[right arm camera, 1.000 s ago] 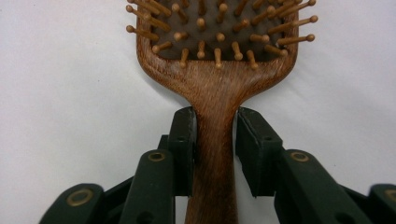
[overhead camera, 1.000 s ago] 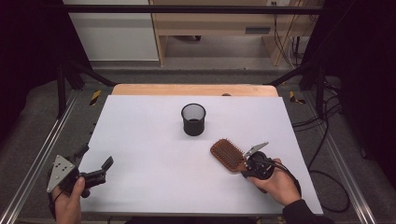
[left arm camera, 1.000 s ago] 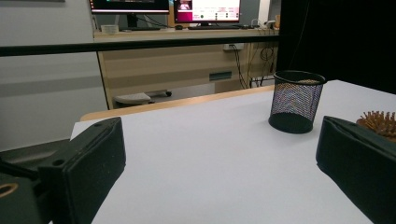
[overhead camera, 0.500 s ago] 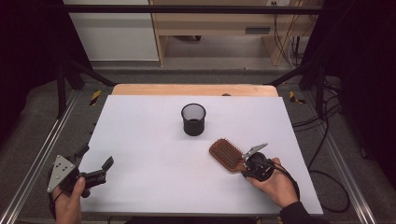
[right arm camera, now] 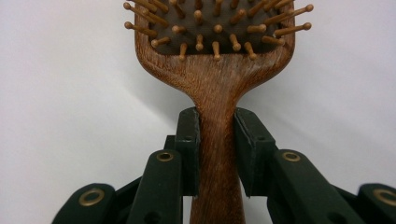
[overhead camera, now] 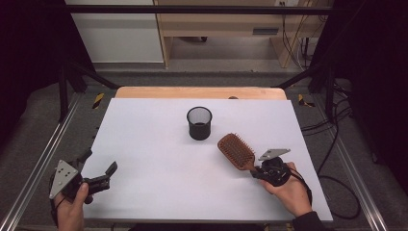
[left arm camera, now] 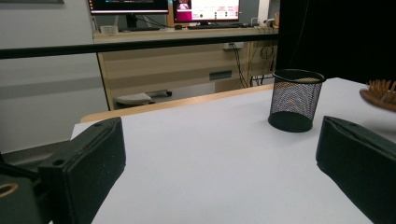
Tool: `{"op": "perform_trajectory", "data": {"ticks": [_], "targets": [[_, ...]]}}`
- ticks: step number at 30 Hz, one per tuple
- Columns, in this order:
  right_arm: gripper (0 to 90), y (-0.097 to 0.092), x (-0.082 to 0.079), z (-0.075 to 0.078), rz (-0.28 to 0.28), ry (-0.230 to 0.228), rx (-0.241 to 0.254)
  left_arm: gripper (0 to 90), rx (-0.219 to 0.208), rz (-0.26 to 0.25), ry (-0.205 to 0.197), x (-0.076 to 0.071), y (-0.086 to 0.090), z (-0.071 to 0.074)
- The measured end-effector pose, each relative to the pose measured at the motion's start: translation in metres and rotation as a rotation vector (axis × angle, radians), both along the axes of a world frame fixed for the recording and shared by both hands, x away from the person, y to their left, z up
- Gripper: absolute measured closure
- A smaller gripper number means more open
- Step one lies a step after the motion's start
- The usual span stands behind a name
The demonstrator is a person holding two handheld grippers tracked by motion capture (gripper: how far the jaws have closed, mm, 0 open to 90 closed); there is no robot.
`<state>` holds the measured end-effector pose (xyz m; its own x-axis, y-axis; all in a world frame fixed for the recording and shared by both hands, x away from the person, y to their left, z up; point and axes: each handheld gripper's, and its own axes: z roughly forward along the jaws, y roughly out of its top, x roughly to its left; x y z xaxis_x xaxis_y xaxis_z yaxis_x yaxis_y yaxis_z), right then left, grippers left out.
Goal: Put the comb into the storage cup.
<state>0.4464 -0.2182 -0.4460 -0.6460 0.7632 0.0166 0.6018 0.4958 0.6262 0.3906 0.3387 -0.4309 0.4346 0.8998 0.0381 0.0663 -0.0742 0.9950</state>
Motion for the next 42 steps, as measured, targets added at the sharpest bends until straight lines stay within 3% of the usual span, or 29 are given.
{"op": "perform_trajectory", "data": {"ticks": [2,4,5,6,9,13,14,22,25,27,31,34,37,42], "targets": [[72.8,-0.002,-0.001,0.007,0.018,-0.019,0.049,1.9,0.021,-0.007,-0.002,-0.001,-0.007,0.001],[72.8,-0.001,-0.002,0.014,0.021,-0.044,0.073,2.0,0.013,-0.029,-0.007,-0.003,-0.017,0.004],[72.7,0.0,-0.002,0.021,0.024,-0.079,0.104,2.0,0.024,-0.044,-0.011,-0.004,-0.023,0.006],[72.7,0.0,-0.002,0.021,0.024,-0.079,0.104,2.0,0.029,-0.059,-0.017,-0.005,-0.03,0.009],[72.8,0.003,-0.002,0.033,0.025,-0.139,0.16,2.1,0.016,-0.114,-0.02,-0.003,-0.048,0.017],[72.8,0.005,0.001,0.039,0.023,-0.183,0.193,2.1,-0.02,-0.173,-0.01,0.008,-0.071,0.028],[72.8,0.008,0.002,0.043,0.021,-0.216,0.217,2.2,-0.025,-0.184,-0.008,0.012,-0.077,0.031],[72.8,0.02,0.009,0.053,0.021,-0.288,0.291,2.3,-0.041,-0.282,0.025,0.039,-0.128,0.055],[72.8,0.027,0.014,0.052,0.049,-0.283,0.337,2.7,-0.056,-0.306,0.046,0.043,-0.147,0.061],[72.8,0.033,0.015,0.051,0.068,-0.284,0.357,3.5,-0.099,-0.318,0.061,0.043,-0.159,0.059],[72.8,0.049,0.016,0.051,0.1,-0.301,0.368,3.6,-0.124,-0.351,0.084,0.046,-0.176,0.055],[72.8,0.058,0.016,0.052,0.119,-0.311,0.383,3.9,-0.135,-0.363,0.101,0.05,-0.183,0.055],[72.8,0.062,0.015,0.052,0.136,-0.318,0.397,5.2,-0.185,-0.39,0.138,0.051,-0.188,0.056],[72.7,0.072,0.007,0.051,0.153,-0.336,0.4,5.1,-0.188,-0.406,0.131,0.048,-0.197,0.057]]}}
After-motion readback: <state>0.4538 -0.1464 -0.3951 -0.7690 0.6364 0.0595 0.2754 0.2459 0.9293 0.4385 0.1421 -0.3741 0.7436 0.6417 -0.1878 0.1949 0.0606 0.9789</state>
